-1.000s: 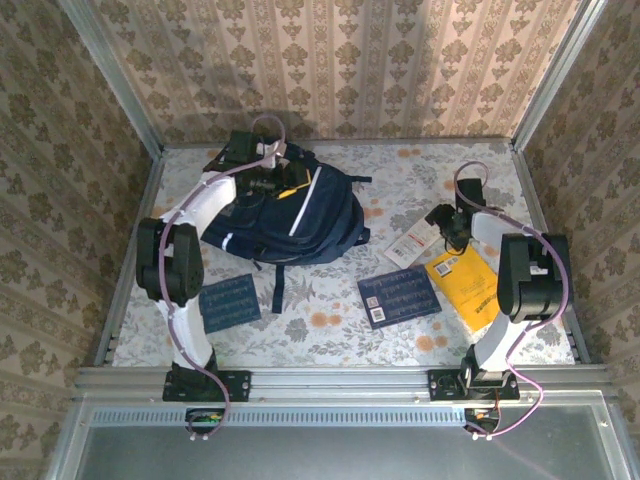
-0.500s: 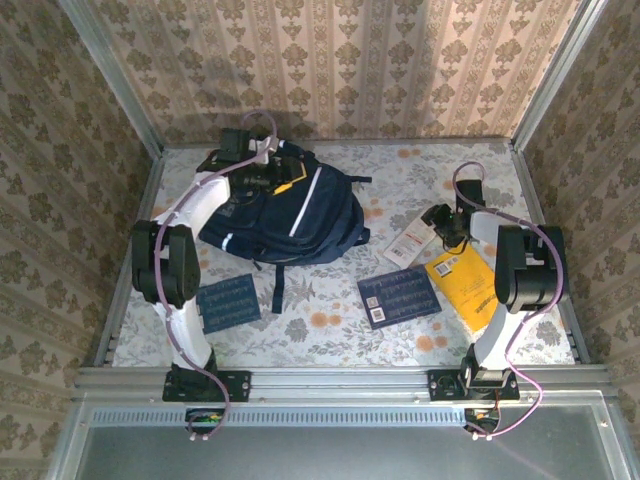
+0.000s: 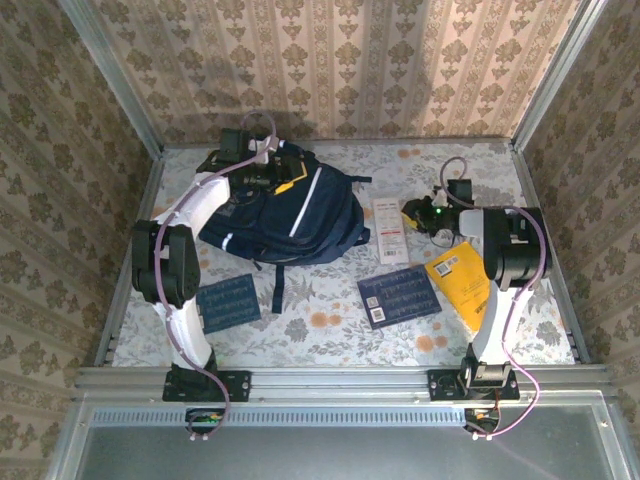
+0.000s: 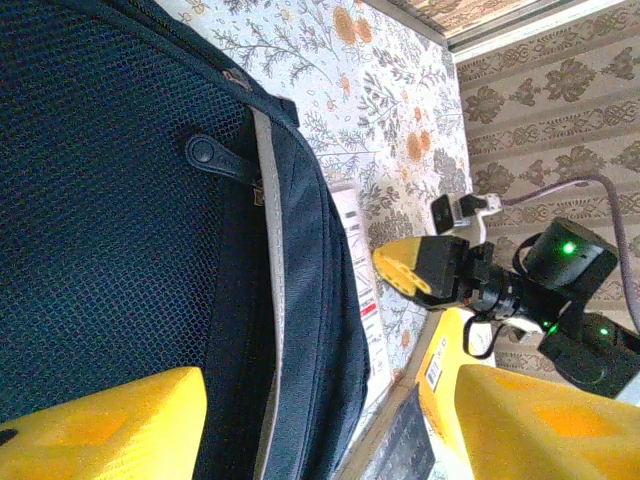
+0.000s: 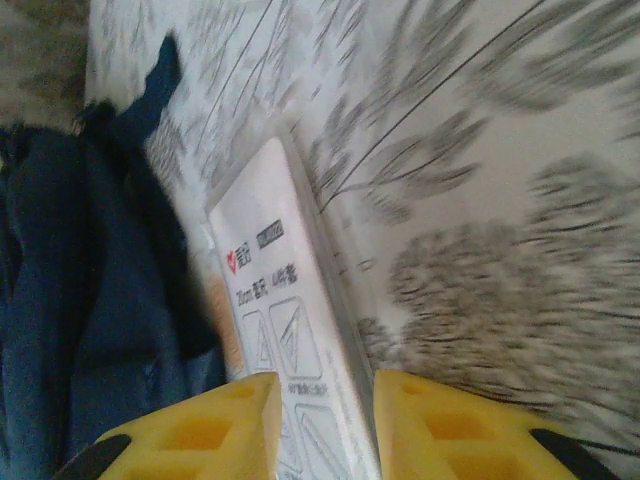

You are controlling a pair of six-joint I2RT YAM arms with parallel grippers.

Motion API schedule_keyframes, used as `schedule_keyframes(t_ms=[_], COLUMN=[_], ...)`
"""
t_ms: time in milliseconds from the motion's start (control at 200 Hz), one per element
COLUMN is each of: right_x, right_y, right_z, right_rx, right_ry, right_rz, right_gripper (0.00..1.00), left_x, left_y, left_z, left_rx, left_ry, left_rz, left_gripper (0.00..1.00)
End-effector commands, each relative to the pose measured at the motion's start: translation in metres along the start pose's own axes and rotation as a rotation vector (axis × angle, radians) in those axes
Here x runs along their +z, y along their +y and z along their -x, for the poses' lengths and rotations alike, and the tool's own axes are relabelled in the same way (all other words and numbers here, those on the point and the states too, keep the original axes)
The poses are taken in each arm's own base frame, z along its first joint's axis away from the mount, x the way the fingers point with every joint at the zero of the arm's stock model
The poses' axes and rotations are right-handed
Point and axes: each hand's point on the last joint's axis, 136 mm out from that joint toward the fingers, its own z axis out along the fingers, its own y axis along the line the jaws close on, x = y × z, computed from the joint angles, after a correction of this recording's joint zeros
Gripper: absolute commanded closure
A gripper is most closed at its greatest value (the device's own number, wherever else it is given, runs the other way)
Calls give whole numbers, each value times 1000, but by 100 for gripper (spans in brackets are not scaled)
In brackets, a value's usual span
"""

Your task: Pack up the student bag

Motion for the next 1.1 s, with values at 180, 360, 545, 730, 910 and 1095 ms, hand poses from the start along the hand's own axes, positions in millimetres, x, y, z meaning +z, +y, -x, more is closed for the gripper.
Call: schedule_keyframes(t_ms=[180, 360, 545, 730, 910, 1095], right_x=[28, 19, 11, 1, -5, -7], right_y=[31, 30, 16, 6, 0, -5], right_z=[-49, -52, -50, -46, -48, -50], right_rx=[-88, -139, -160, -212, -234, -215], right_ry=[234, 211, 190, 165, 164, 153], right_rz=[102, 47, -69, -191, -278, -301], right_gripper=[68, 67, 58, 56, 55, 55], left_x=[-5, -5, -4, 14, 33, 72], left_y=[-8, -8, -8, -5, -56, -94], left_z=[2, 2, 1, -18, -64, -129], left_rx=[4, 2, 0, 43, 328, 358], left_ry=[-4, -4, -3, 58, 146, 282], left_rz=[-35, -36, -39, 34, 164, 85], left_gripper=[32, 32, 32, 45, 53, 64])
